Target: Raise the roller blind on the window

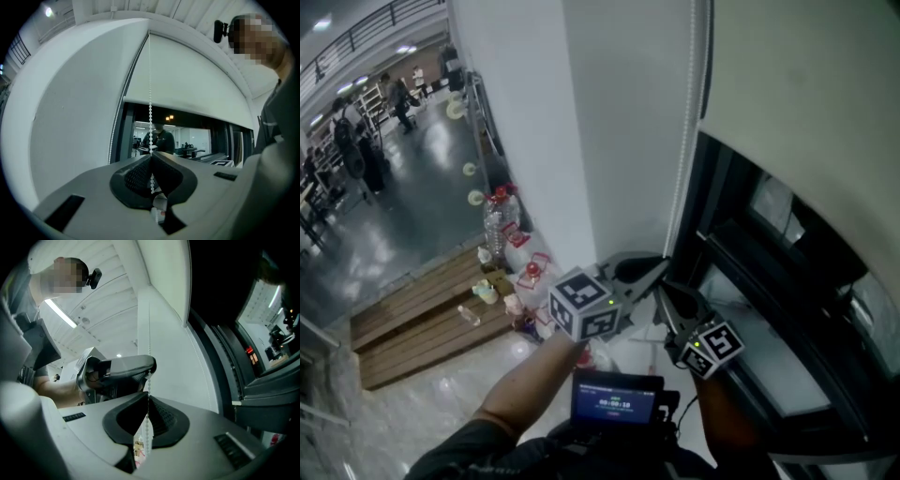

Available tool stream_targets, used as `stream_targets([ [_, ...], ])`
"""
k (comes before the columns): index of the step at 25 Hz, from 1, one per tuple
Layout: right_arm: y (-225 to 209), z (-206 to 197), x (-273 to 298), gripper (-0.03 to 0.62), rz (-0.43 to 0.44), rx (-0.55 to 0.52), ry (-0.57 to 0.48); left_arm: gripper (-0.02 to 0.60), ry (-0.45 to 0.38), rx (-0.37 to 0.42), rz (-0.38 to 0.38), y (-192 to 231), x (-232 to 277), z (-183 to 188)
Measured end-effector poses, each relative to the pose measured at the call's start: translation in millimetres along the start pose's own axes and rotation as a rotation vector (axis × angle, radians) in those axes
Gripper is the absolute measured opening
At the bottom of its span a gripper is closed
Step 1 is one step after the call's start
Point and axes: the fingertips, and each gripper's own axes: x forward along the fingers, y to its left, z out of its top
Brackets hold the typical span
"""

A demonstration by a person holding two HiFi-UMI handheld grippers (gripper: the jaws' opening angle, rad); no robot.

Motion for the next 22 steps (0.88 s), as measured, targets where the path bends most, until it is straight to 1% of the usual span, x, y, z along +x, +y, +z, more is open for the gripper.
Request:
stream_targets([
  [4, 0.0, -23.4, -4.3, 0.006, -0.013, 0.013, 0.053, 0.000, 0.046, -0.006, 0.006, 1.9, -1.8, -24.5],
  [9, -0.1, -53.5, -10.4, 0.006, -0.023, 0.042, 0.097, 0.000, 0.095, -0.050, 0.008, 1.7, -3.8, -62.3],
  [11, -0.7, -60.6, -12.9, 0.006, -0.031, 0.052, 0.110, 0.000, 0.102, -0.058, 0.005, 1.6, -4.6, -70.0],
  [14, -2.1, -62.7, -15.3, 0.014, -0.041, 0.043, 0.141, 0.000, 0.098, -0.063, 0.001, 0.7, -6.3, -69.4],
  [16, -5.0, -57.7, -19.6, 0.040, -0.057, 0.000, 0.182, 0.000, 0.091, -0.064, 0.002, 0.1, -7.8, -66.6],
  [18, -9.0, -40.8, -26.0, 0.046, -0.071, -0.044, 0.192, 0.000, 0.082, -0.063, 0.004, 0.9, -9.9, -65.3],
  [20, -16.3, -13.5, -32.4, 0.089, -0.080, -0.051, 0.164, 0.000, 0.079, -0.063, 0.005, 1.8, -10.8, -65.4],
  [22, -24.0, 21.9, -32.7, 0.094, -0.076, -0.061, 0.132, 0.000, 0.079, -0.062, 0.001, 1.4, -10.7, -65.5],
])
